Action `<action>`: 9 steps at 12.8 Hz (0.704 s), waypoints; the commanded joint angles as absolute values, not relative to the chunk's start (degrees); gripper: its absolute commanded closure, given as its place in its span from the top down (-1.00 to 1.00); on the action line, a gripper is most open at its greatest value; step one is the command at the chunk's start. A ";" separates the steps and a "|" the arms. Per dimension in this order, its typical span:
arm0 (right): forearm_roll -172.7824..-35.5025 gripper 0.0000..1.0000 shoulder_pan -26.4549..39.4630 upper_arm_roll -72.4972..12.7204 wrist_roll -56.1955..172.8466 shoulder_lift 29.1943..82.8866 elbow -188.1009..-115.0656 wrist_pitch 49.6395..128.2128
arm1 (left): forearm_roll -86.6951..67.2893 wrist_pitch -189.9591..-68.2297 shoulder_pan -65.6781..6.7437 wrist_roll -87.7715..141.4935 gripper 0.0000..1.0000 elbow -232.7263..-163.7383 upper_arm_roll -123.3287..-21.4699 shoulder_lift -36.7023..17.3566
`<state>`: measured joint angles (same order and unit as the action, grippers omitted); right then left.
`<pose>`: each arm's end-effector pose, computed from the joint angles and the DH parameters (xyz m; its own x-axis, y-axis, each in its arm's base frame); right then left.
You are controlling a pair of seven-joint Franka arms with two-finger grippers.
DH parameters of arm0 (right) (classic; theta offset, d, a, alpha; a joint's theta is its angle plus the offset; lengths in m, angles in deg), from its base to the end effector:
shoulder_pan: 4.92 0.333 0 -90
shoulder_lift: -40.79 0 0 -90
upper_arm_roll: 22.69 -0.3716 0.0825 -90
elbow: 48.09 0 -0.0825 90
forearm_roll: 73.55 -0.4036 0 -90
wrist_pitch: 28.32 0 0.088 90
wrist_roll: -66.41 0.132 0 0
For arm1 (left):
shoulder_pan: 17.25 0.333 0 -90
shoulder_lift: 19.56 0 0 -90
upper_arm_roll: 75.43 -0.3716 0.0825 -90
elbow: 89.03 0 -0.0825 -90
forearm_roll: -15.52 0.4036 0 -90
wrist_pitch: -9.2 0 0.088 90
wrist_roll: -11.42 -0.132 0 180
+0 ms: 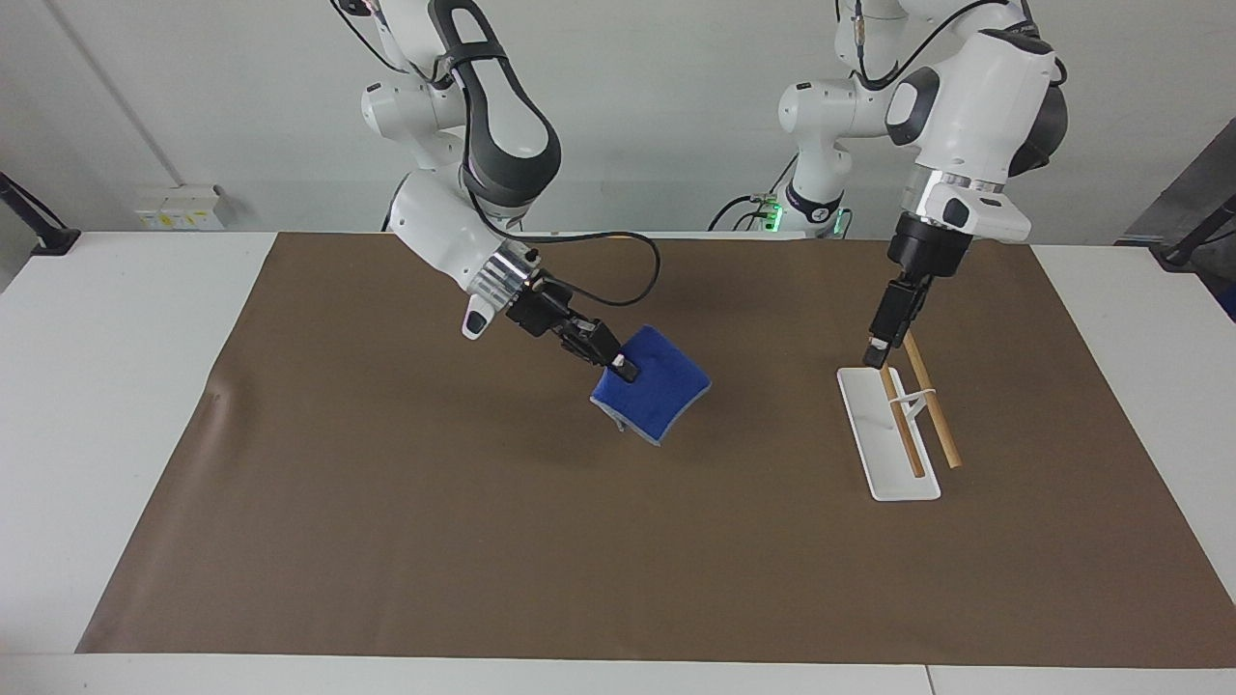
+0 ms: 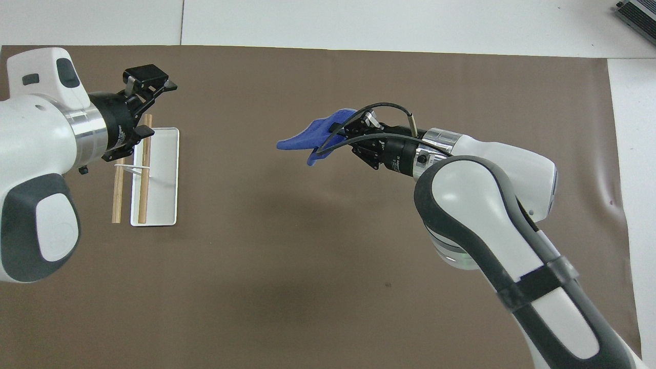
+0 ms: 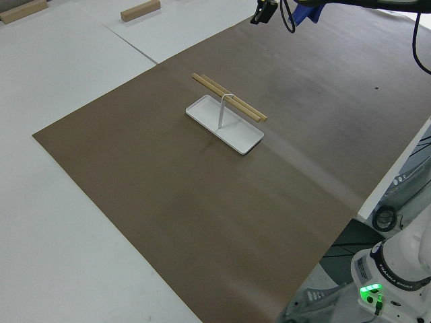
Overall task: Right arm passes towel to left arm to hang
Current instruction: 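Carry the towel with the right gripper while the left gripper approaches it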
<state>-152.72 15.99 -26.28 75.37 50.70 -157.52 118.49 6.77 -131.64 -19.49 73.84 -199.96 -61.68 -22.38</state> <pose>0.6165 0.2770 0.4817 0.7772 -0.5676 -0.2718 -0.4910 -0.2767 -0.8261 0.5938 -0.1756 0.5970 0.5888 0.7980 0.1286 0.6373 -0.5562 0.5333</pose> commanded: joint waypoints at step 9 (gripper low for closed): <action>-179.09 -1.00 21.35 -26.99 75.99 50.37 -154.88 124.87 | 5.94 -145.57 -19.89 93.42 1.00 -207.94 -54.17 -19.29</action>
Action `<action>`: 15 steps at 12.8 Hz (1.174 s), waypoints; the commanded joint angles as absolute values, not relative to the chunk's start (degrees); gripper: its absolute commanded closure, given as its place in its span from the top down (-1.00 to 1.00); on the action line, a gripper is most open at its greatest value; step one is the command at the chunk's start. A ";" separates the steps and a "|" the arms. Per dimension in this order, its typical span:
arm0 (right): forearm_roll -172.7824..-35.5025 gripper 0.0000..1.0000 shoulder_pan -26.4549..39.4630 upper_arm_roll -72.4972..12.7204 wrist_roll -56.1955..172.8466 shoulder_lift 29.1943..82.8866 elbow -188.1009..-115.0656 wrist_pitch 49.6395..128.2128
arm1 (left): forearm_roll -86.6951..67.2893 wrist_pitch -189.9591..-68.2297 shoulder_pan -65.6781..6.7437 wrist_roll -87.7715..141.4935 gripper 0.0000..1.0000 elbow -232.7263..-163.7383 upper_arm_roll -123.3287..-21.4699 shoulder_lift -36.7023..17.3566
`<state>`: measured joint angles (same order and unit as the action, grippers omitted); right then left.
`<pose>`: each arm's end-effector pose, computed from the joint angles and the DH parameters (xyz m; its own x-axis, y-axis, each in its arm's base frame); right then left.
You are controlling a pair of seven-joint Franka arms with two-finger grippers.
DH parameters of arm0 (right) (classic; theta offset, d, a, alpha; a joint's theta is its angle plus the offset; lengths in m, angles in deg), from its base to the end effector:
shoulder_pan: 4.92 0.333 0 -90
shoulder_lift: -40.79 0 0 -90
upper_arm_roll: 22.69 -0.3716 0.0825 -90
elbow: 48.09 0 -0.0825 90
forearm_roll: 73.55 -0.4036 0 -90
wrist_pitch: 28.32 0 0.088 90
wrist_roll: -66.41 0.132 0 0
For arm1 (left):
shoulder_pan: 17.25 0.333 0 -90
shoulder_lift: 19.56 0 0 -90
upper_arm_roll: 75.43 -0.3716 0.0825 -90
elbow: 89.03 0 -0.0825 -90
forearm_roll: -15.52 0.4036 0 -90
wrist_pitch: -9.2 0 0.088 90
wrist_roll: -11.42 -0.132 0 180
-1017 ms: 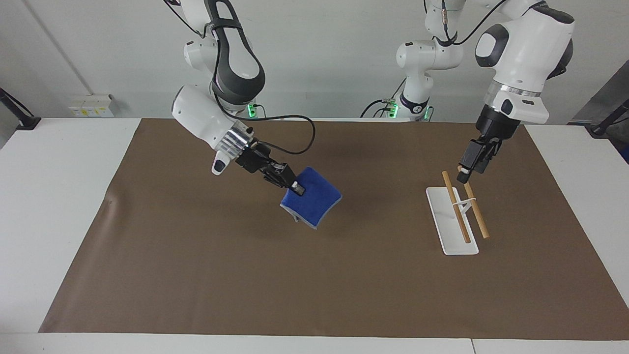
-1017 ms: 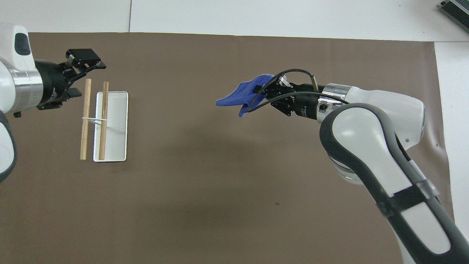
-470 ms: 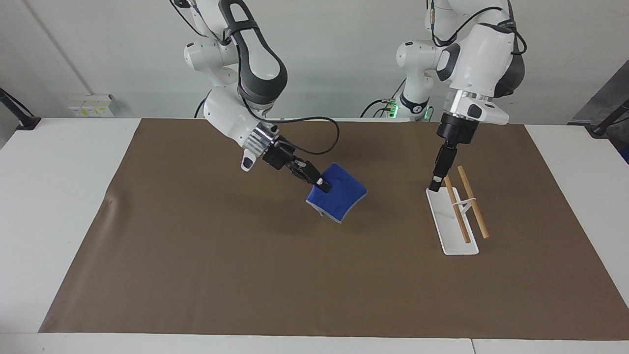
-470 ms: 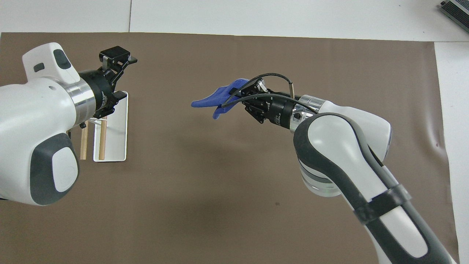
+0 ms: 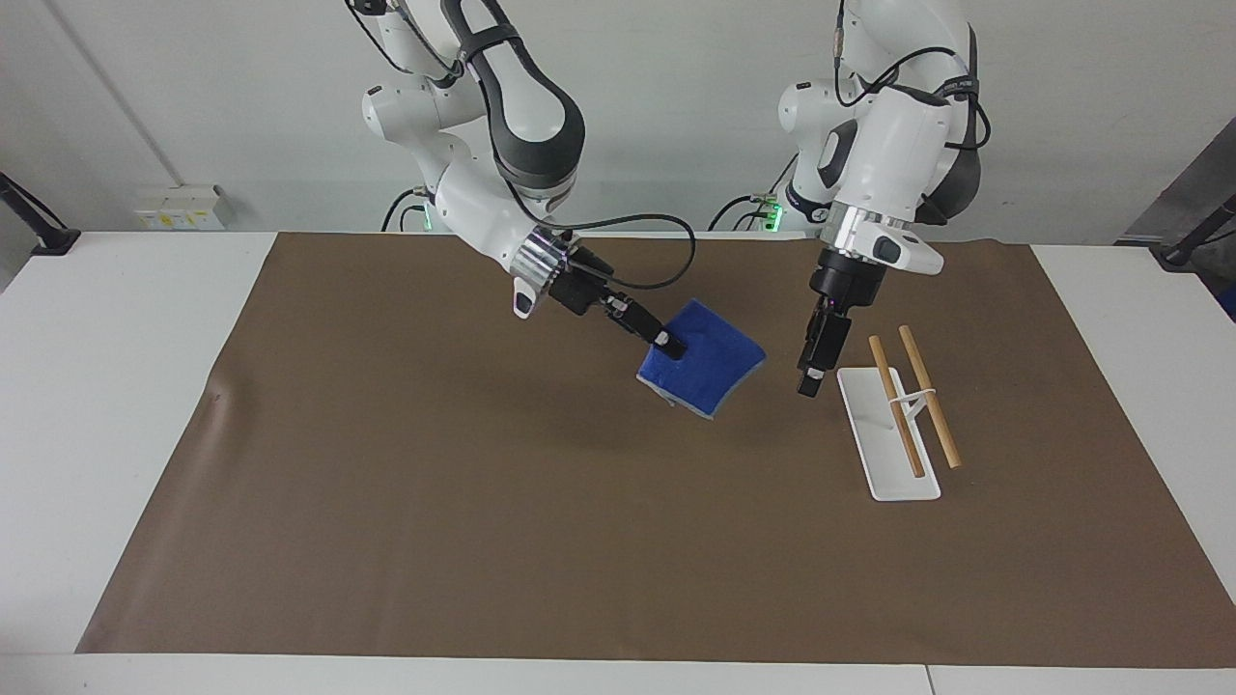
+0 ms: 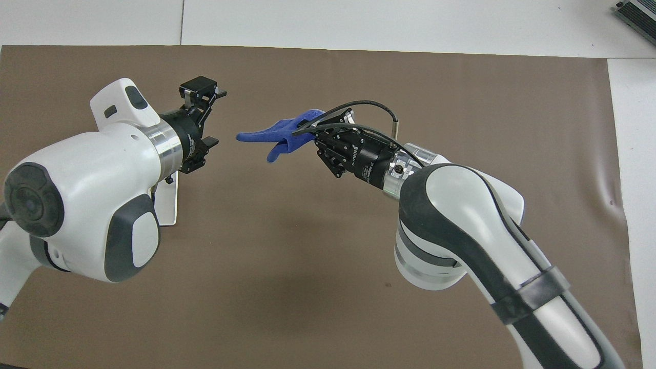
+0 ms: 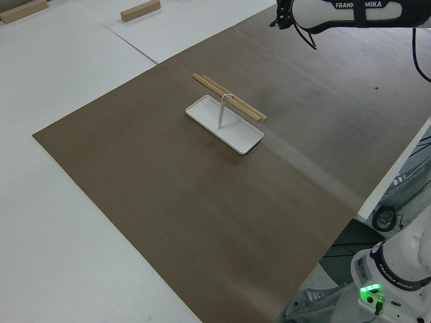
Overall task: Right arm passes towel to left arm to hang
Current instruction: 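Carry the towel with the right gripper while the left gripper approaches it, then close the left gripper on the towel held by the right gripper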
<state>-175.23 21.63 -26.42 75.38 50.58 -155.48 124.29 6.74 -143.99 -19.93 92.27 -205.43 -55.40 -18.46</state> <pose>0.5969 0.3259 0.4991 0.6328 -0.5824 -0.5104 -0.5990 0.0496 -0.7992 0.5864 -0.2408 0.5344 0.4392 0.8971 -0.0489 0.7378 -0.3291 0.5894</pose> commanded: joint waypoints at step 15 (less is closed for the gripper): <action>-179.64 -1.00 23.29 -27.70 73.27 50.37 -154.88 124.87 | 5.85 -145.05 -16.64 97.55 1.00 -204.96 -50.29 -17.89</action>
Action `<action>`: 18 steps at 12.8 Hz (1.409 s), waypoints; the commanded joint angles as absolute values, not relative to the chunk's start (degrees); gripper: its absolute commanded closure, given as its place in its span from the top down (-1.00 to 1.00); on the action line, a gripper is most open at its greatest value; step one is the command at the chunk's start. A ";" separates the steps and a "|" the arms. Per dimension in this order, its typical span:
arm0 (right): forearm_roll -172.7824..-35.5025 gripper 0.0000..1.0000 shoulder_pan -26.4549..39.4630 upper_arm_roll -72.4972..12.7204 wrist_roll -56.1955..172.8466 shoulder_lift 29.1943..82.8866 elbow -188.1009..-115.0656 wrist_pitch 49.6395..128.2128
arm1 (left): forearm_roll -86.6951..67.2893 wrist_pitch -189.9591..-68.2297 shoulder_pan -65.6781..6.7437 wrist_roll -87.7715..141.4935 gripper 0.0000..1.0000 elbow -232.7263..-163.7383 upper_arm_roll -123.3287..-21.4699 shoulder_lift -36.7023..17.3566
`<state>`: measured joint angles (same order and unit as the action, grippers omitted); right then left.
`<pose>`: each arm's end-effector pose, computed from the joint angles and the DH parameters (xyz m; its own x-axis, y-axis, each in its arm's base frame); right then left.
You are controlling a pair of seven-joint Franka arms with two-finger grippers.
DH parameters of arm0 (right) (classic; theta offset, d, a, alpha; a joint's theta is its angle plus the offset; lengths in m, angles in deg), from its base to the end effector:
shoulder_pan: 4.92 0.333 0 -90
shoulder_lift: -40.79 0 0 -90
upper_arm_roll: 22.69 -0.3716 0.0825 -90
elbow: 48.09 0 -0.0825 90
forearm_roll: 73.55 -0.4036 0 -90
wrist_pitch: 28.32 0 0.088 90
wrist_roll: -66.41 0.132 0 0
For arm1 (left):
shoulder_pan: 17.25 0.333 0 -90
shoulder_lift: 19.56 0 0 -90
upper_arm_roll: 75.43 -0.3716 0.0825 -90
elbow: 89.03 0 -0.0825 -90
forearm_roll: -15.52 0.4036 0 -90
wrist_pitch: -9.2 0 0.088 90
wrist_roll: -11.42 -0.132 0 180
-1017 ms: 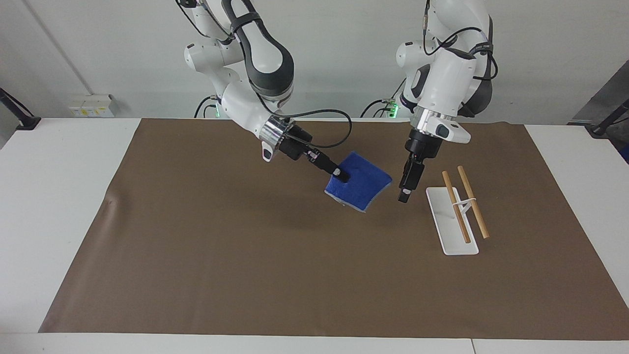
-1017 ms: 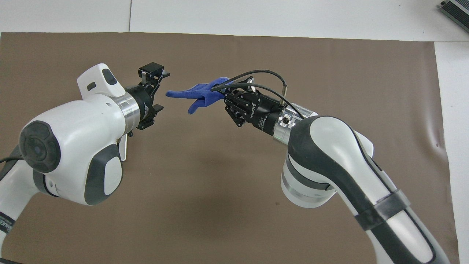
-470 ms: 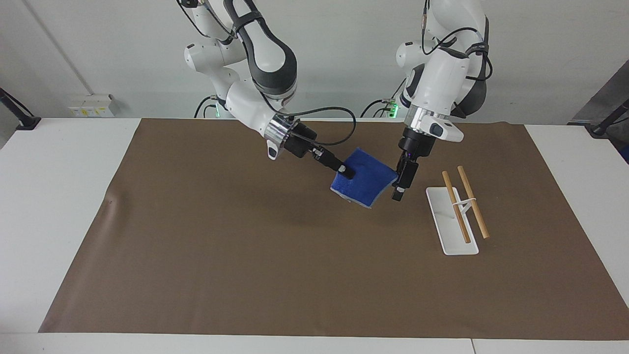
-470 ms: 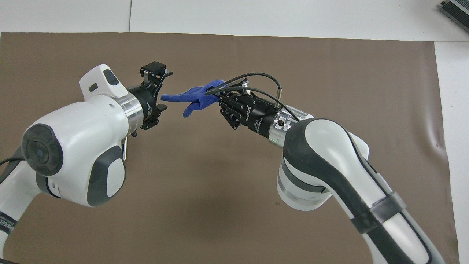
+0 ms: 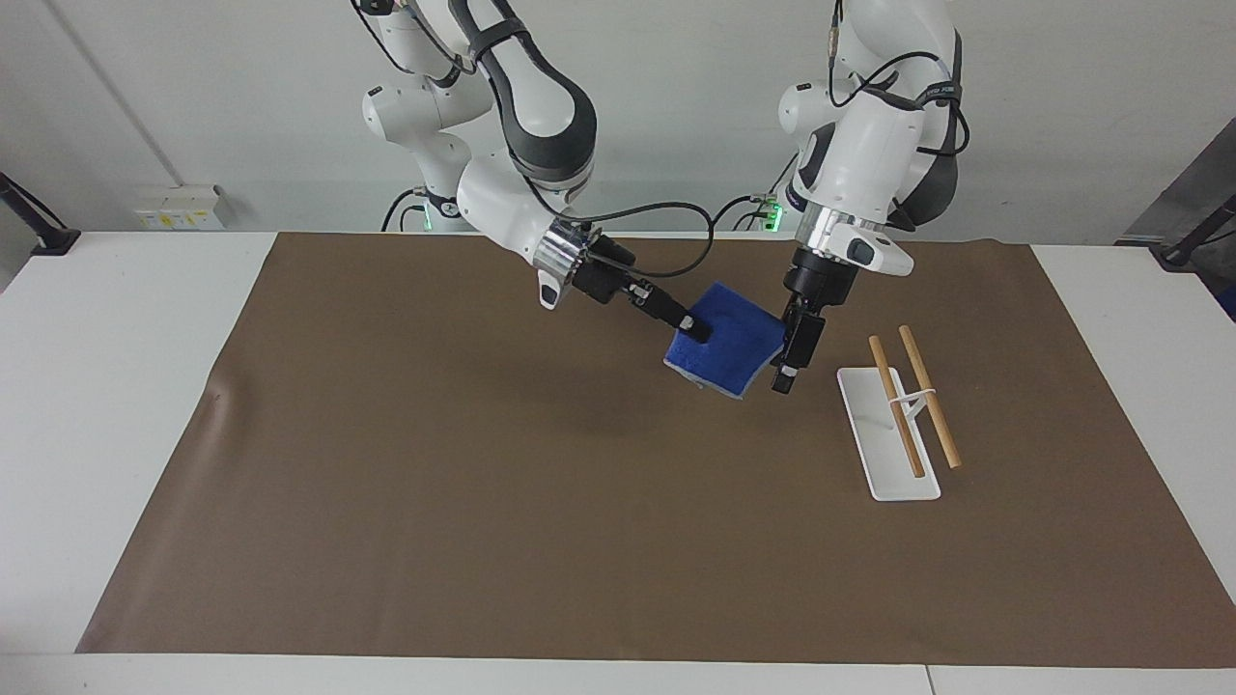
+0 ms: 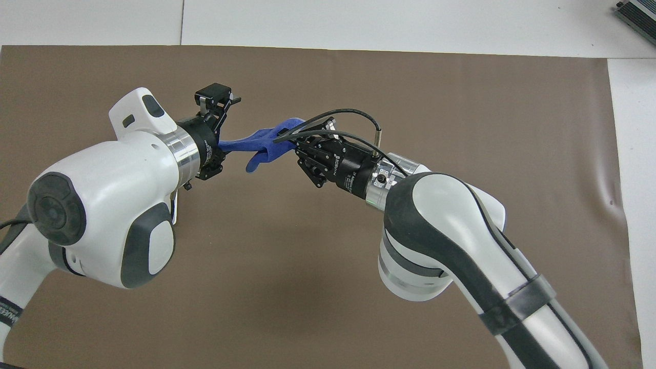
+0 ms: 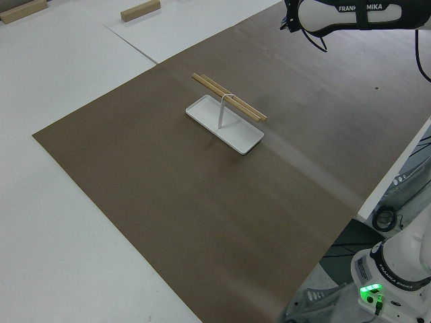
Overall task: Right arm passes towel to left arm to hang
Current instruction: 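Close the left gripper on the towel held by the right gripper, then open the right gripper and withdraw it while the left gripper pulls the towel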
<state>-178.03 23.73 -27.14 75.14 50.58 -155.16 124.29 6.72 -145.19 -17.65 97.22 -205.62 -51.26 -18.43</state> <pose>0.5808 0.3550 0.5014 0.6402 -0.5436 -0.5429 -0.6132 0.0642 -0.7874 0.5791 -0.2592 0.5357 0.4023 0.9100 -0.1001 0.7560 -0.2686 0.5970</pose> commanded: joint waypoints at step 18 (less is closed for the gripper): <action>-178.50 0.48 22.68 -27.61 73.35 50.45 -155.23 125.22 | 6.03 -145.05 -14.27 96.41 -1.00 -203.30 -49.85 -17.45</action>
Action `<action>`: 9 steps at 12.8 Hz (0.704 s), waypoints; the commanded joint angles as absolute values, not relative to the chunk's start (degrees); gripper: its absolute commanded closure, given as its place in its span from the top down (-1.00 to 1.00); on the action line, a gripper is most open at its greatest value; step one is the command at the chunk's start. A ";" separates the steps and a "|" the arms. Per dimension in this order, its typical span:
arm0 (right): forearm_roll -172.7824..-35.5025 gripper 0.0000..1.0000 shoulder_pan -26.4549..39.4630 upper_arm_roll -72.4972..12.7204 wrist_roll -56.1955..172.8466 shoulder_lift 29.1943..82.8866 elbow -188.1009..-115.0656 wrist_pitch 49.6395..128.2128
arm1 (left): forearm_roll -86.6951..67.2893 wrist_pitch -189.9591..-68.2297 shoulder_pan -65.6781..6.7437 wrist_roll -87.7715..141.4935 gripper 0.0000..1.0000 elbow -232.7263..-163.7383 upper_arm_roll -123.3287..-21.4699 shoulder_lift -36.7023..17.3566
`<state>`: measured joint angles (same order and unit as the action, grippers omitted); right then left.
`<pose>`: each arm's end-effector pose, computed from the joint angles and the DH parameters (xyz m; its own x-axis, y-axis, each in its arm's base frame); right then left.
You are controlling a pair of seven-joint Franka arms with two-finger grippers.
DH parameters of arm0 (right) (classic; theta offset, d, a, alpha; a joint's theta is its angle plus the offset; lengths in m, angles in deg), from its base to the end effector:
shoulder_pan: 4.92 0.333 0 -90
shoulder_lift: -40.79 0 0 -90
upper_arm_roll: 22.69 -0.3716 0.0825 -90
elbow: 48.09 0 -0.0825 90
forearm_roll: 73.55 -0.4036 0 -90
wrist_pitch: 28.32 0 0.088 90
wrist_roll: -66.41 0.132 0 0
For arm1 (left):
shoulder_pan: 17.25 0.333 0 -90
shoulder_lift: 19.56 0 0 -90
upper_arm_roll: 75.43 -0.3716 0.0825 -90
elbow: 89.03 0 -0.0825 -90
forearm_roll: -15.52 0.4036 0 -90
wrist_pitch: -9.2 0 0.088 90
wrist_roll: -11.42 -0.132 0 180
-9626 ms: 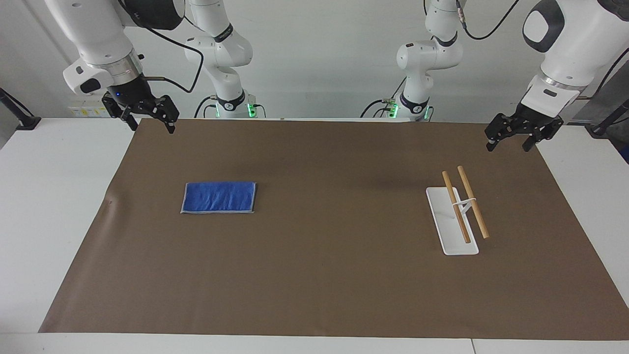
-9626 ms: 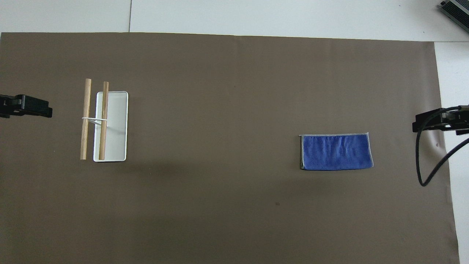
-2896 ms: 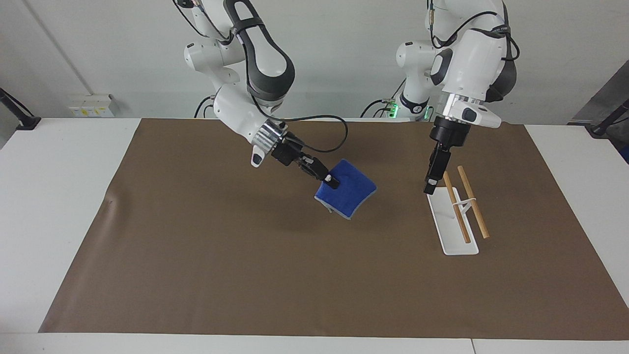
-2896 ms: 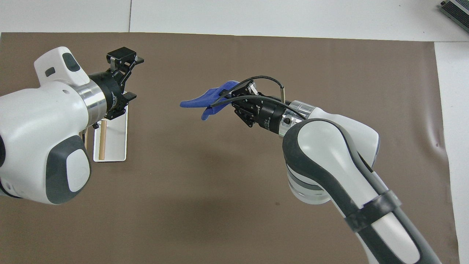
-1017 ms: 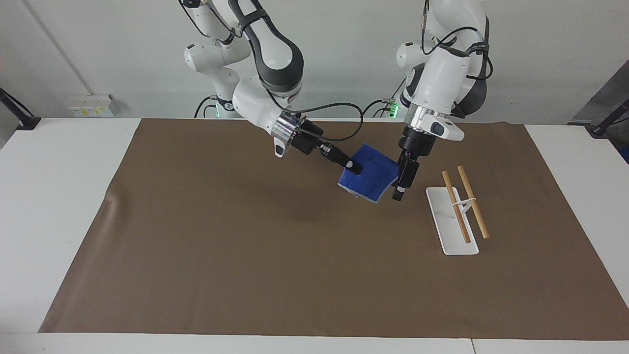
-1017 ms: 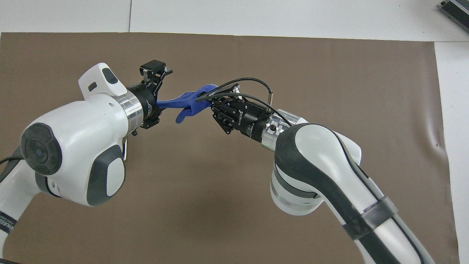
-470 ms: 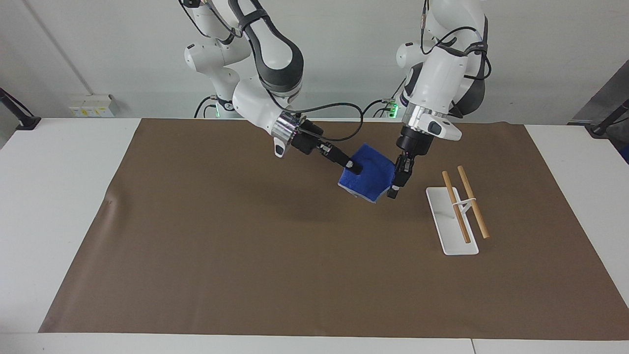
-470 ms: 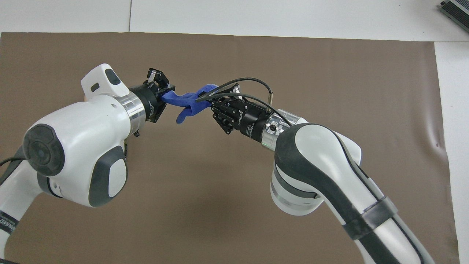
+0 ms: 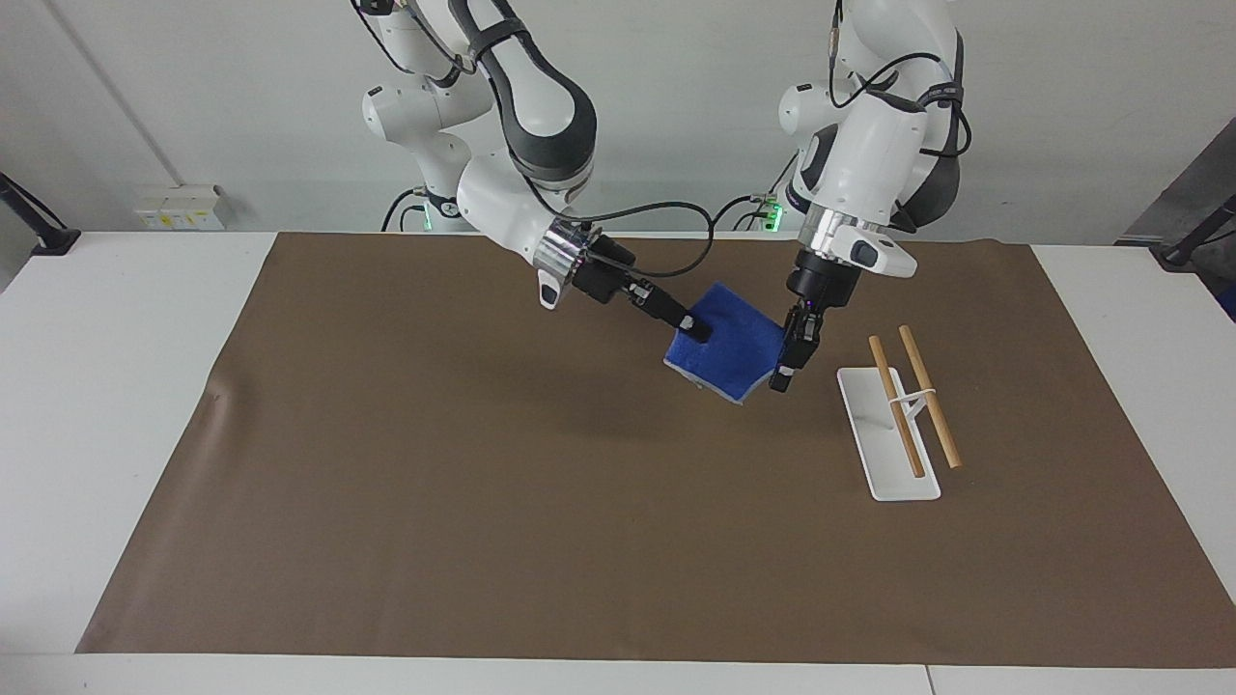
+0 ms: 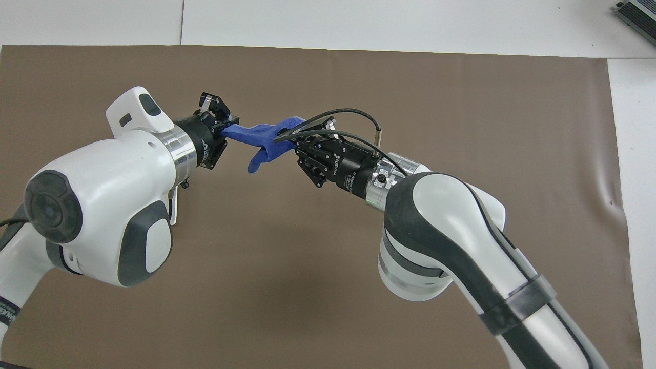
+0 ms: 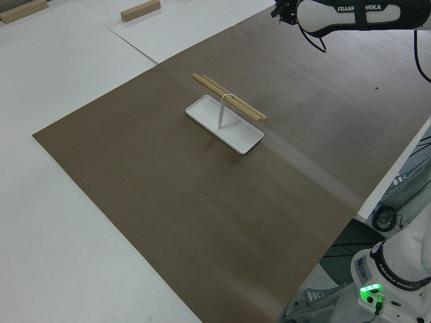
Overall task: Right arm passes towel to left arm to hang
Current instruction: 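Open the right gripper and withdraw it while the left gripper pulls the towel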
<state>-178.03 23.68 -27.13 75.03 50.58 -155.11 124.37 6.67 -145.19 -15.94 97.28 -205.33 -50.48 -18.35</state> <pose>0.5814 0.3542 0.5018 0.6406 -0.5453 -0.5407 -0.6112 0.0643 -0.7889 0.5843 -0.2500 0.5377 0.3866 0.9166 -0.1023 0.7590 -0.2531 0.5999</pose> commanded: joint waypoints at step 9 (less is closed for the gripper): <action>-145.94 1.00 17.60 -27.35 64.13 51.16 -161.47 133.93 | 6.12 -144.88 -13.56 89.04 -1.00 -201.45 -50.20 -17.18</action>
<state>-153.39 21.27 -26.92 67.02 51.67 -159.29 134.11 6.67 -145.19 -14.20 92.63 -202.25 -50.56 -17.87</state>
